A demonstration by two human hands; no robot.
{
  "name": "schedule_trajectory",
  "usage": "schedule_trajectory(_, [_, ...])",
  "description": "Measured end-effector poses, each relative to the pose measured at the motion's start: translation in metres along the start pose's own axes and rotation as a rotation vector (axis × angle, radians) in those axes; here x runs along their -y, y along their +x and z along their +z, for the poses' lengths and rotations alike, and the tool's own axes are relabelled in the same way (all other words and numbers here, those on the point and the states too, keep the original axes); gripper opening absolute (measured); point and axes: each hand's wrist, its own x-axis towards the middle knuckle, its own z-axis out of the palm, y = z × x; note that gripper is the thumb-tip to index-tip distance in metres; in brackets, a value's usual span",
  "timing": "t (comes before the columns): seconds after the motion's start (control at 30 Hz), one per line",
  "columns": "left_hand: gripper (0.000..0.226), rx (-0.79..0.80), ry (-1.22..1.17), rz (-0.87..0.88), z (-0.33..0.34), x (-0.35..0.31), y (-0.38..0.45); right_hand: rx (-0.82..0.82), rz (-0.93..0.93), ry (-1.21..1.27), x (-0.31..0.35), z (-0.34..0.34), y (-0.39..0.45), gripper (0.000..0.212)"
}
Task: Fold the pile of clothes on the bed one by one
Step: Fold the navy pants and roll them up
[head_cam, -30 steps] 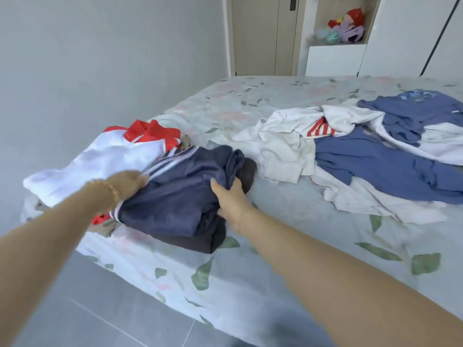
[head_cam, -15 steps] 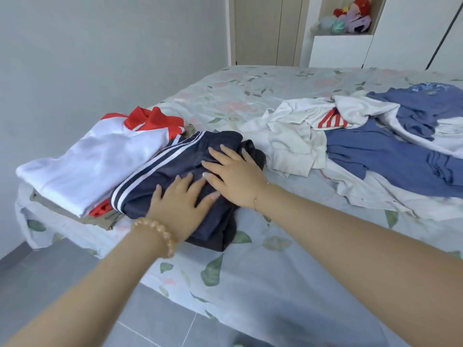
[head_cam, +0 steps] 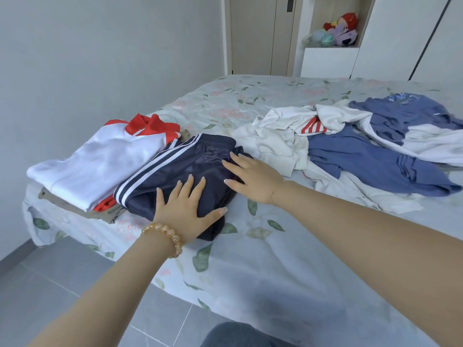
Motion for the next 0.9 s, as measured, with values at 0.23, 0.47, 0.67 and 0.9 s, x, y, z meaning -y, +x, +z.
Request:
schedule_trajectory(0.23, [0.091,-0.146,-0.012,0.231,-0.026,-0.105,-0.006,-0.032,0.114,-0.087,-0.065,-0.043,-0.132,0.060])
schedule_trajectory(0.47, [0.080,-0.087,0.003,0.463,-0.015,-0.237,0.001,0.011,0.362,-0.167,-0.141,-0.069,-0.270,0.057])
schedule_trajectory(0.67, [0.070,-0.007,-0.143,0.519,0.018,-0.335,0.001,0.187,0.616,-0.112,-0.184,-0.051,-0.359,0.060])
schedule_trajectory(0.9, [0.057,0.050,-0.187,0.453,0.071,-0.382,0.004,0.136,0.754,0.067,-0.206,0.016,-0.384,0.075])
